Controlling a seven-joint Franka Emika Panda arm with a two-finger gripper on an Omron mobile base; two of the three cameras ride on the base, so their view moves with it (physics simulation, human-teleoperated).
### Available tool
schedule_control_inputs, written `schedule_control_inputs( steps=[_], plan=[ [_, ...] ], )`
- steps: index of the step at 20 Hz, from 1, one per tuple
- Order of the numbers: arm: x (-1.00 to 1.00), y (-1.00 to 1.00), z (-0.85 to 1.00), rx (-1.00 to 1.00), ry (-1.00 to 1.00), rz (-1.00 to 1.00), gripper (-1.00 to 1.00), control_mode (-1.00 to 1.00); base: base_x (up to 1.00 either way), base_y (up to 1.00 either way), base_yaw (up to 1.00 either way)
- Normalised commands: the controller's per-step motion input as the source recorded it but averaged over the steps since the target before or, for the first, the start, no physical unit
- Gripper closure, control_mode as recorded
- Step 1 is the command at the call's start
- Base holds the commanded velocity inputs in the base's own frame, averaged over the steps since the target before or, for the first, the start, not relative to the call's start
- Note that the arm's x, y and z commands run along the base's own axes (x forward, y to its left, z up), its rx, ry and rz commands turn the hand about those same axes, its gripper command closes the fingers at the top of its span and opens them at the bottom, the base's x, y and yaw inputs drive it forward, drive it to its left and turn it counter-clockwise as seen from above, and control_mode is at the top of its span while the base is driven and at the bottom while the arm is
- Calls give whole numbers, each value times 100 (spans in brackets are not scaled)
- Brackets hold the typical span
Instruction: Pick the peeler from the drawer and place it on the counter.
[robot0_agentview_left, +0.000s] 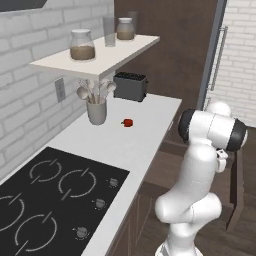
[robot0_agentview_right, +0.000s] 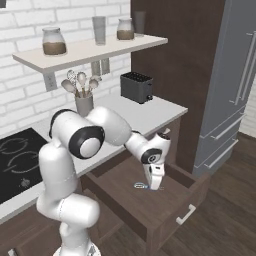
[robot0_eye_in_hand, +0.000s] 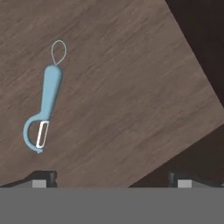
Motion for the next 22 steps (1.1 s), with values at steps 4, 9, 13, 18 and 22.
schedule_control_inputs(
  steps=[4, 9, 13, 18, 22],
  plan=[
    [41, 2, -50, 0, 0, 0, -100, -100, 0, 0, 0],
    [47, 1, -46, 0, 0, 0, -100, -100, 0, 0, 0],
    [40, 0, -43, 0, 0, 0, -100, -100, 0, 0, 0],
    [28, 0, -47, 0, 0, 0, -100, -100, 0, 0, 0],
    [23, 0, -45, 0, 1, 0, -100, -100, 0, 0, 0]
  ],
)
